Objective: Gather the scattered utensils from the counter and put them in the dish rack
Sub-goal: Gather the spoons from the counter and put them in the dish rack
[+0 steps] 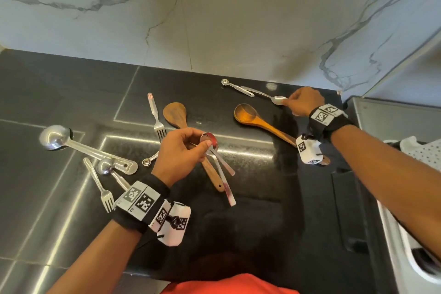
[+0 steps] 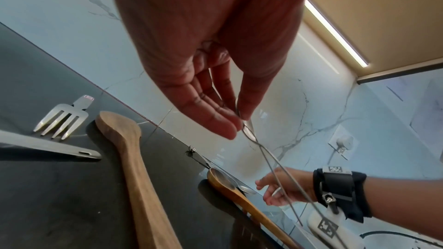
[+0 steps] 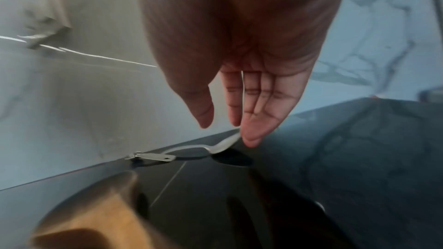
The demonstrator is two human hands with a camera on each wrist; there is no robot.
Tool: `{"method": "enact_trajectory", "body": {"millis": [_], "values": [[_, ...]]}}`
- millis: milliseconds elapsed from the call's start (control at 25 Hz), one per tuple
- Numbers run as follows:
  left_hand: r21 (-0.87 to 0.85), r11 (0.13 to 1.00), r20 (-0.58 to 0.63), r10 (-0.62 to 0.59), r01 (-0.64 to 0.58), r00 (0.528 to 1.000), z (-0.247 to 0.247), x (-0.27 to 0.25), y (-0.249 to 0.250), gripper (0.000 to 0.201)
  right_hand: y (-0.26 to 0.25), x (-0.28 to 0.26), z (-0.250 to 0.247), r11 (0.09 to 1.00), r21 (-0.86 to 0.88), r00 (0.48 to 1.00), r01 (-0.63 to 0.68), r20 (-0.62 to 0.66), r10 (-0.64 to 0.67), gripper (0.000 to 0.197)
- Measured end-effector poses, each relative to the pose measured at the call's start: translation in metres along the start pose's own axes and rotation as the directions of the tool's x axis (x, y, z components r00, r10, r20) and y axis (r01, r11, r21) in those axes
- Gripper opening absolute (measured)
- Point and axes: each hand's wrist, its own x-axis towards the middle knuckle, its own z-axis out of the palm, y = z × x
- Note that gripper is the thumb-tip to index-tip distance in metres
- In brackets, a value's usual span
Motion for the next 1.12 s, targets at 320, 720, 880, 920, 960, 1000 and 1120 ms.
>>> {"method": "enact_trajectory", "body": {"millis": [320,720,880,920,960,1000,1120], "values": [[-0.025,0.999,-0.006,-0.029,0.029,1.000,0.007,-0.004,0.004,0.013,0.011,0.033,0.016,0.964,0.241,0.993,-0.110,0.066,0.096,0.022],[-0.010,1.000,-0.062,-0.010,0.009,0.998,0.007,-0.036,0.008,0.013,-0.009,-0.001,-0.033,0.637,0.630,0.858,0.444,-0.504,-0.100,0.017],[0.001,1.000,-0.095,0.021,-0.021,0.995,0.016,-0.049,0.014,0.015,-0.047,-0.069,-0.037,0.425,0.759,0.869,0.494,-0.430,-0.244,0.012],[-0.003,1.000,-0.108,0.026,-0.027,0.994,0.019,-0.053,0.015,0.016,-0.057,-0.092,-0.028,0.393,0.821,0.903,0.414,-0.315,-0.293,0.009],[-0.013,0.999,-0.126,0.028,-0.029,0.992,0.021,-0.058,0.016,0.017,-0.065,-0.116,-0.015,0.379,0.863,0.911,0.334,-0.194,-0.363,0.008],[-0.031,0.999,-0.145,0.020,-0.024,0.989,0.023,-0.062,0.016,0.019,-0.072,-0.138,0.002,0.386,0.877,0.890,0.288,-0.095,-0.447,0.008],[-0.089,0.996,-0.220,-0.044,0.024,0.975,0.025,-0.082,0.012,0.031,-0.079,-0.190,0.054,0.422,0.843,0.756,0.333,0.029,-0.654,0.009]]}}
